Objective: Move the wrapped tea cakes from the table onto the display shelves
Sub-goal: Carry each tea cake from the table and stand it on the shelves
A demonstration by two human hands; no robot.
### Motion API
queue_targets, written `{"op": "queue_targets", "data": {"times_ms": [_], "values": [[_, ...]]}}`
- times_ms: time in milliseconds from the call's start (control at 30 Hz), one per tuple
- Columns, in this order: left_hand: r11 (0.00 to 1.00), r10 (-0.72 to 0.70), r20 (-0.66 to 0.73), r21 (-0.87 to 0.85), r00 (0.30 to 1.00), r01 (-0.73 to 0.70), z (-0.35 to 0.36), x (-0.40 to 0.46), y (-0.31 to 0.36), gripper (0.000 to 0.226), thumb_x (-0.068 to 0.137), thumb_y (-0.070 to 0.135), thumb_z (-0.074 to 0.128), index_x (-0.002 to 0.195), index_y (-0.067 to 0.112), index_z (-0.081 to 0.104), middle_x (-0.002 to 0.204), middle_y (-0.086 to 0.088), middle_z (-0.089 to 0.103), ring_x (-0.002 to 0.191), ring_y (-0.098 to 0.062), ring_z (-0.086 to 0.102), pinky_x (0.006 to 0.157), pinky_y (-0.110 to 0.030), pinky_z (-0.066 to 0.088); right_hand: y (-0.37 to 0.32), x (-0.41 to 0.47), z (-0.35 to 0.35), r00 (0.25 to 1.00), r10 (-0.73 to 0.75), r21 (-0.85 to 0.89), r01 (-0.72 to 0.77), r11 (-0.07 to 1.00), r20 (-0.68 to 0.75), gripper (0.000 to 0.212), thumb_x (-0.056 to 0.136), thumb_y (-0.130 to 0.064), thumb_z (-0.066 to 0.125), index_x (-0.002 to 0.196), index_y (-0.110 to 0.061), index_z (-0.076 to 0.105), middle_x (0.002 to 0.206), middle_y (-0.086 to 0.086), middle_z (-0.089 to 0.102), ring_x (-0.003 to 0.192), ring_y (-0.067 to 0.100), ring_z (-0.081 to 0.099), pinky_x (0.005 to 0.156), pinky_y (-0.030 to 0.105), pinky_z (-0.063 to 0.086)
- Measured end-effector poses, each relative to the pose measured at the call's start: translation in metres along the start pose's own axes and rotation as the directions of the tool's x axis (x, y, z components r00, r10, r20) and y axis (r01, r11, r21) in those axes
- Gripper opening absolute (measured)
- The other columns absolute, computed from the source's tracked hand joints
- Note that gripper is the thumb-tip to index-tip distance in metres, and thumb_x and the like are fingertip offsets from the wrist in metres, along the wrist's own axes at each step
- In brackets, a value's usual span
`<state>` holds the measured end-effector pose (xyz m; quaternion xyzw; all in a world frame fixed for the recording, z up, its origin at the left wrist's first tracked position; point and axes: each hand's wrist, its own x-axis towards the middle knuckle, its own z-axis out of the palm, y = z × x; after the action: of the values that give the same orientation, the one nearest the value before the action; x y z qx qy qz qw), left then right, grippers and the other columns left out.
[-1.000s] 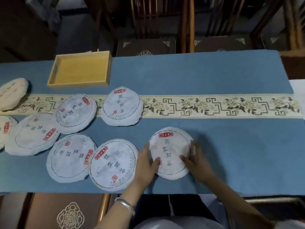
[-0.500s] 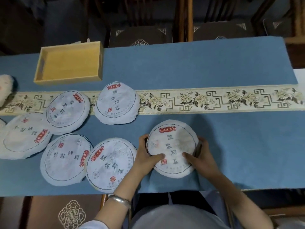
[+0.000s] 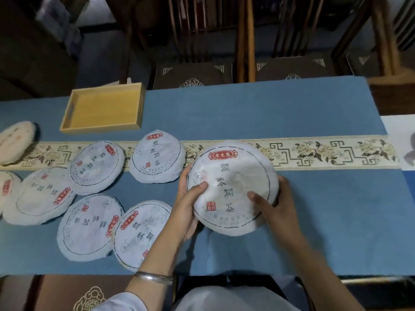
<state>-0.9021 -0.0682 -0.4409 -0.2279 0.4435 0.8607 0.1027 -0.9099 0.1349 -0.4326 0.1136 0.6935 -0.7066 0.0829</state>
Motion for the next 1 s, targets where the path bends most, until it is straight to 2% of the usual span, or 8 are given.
{"op": "queue_targets", "data": {"times_ms": [67,267,367,467,667,800,900,1000], "values": [[0.999,0.046,0.009,-0.018,0.999,-0.046,0.009,-0.006,0.010,0.075,0.069,0.011,0.076,0.135,0.036,0.050,0.133,-0.007,0.062,0.117,-0.031,0.064,0.081,-0.044,0.057,-0.014,0.002,0.004,1.000,-0.009,0.075,0.008,0.997,0.015,0.069,0.061,-0.041,0.081,0.121,-0.027,0.051,0.106,-0.020,0.068,0.095,-0.003,0.067,0.069,0.013,0.054],[0.971,0.237,-0.086,0.027,0.968,-0.236,0.022,-0.036,0.037,0.083,0.061,0.008,0.083,0.131,0.041,0.054,0.132,-0.004,0.063,0.118,-0.028,0.063,0.082,-0.046,0.057,-0.046,0.015,0.020,0.987,-0.029,0.207,-0.004,0.978,0.156,0.051,0.071,-0.026,0.081,0.116,-0.032,0.061,0.111,-0.008,0.073,0.099,0.012,0.071,0.072,0.022,0.058],[0.950,0.309,-0.149,0.013,0.939,-0.311,0.018,-0.055,0.047,0.082,0.061,0.006,0.083,0.134,0.030,0.054,0.131,-0.009,0.064,0.117,-0.030,0.064,0.083,-0.046,0.057,-0.058,0.017,0.039,0.970,-0.020,0.297,-0.054,0.953,0.242,0.047,0.070,-0.026,0.082,0.114,-0.032,0.066,0.114,-0.003,0.074,0.104,0.016,0.071,0.076,0.027,0.059],[0.928,0.360,-0.205,-0.022,0.910,-0.372,0.011,-0.082,0.051,0.072,0.064,0.005,0.079,0.132,0.014,0.056,0.127,-0.018,0.065,0.114,-0.036,0.064,0.082,-0.044,0.058,-0.064,0.007,0.061,0.912,0.002,0.357,-0.163,0.920,0.410,0.044,0.078,-0.021,0.078,0.120,-0.023,0.067,0.121,0.007,0.071,0.112,0.024,0.068,0.084,0.035,0.059],[0.860,0.440,-0.382,-0.080,0.813,-0.503,-0.017,-0.150,0.051,0.066,0.066,-0.002,0.073,0.127,0.017,0.061,0.123,-0.019,0.068,0.108,-0.036,0.067,0.076,-0.042,0.060,-0.072,-0.033,0.107,0.784,0.059,0.345,-0.338,0.876,0.618,0.041,0.082,-0.015,0.071,0.123,-0.018,0.067,0.123,0.011,0.070,0.115,0.026,0.067,0.091,0.041,0.057],[0.837,0.470,-0.420,-0.068,0.777,-0.543,-0.026,-0.194,0.055,0.076,0.071,0.022,0.072,0.142,0.015,0.047,0.133,-0.019,0.061,0.119,-0.038,0.060,0.095,-0.051,0.053,-0.074,-0.069,0.127,0.715,0.093,0.346,-0.443,0.827,0.693,0.039,0.085,-0.015,0.065,0.124,-0.016,0.066,0.124,0.012,0.070,0.115,0.026,0.067,0.093,0.040,0.055],[0.828,0.520,-0.490,0.088,0.700,-0.554,-0.030,-0.224,0.058,0.078,0.071,0.045,0.068,0.144,0.029,0.044,0.136,-0.004,0.061,0.119,-0.025,0.063,0.095,-0.049,0.053,-0.079,-0.090,0.135,0.723,0.078,0.356,-0.428,0.831,0.687,0.041,0.083,-0.016,0.065,0.124,-0.013,0.065,0.120,0.012,0.071,0.112,0.027,0.068,0.089,0.039,0.058],[0.796,0.551,-0.496,0.073,0.671,-0.601,-0.030,-0.254,0.050,0.076,0.074,0.050,0.065,0.145,0.036,0.040,0.140,0.003,0.058,0.122,-0.021,0.061,0.097,-0.054,0.050,-0.084,-0.111,0.135,0.712,0.010,0.363,-0.369,0.856,0.702,0.043,0.086,-0.016,0.067,0.128,-0.012,0.063,0.123,0.012,0.070,0.115,0.027,0.067,0.090,0.041,0.057]]}}
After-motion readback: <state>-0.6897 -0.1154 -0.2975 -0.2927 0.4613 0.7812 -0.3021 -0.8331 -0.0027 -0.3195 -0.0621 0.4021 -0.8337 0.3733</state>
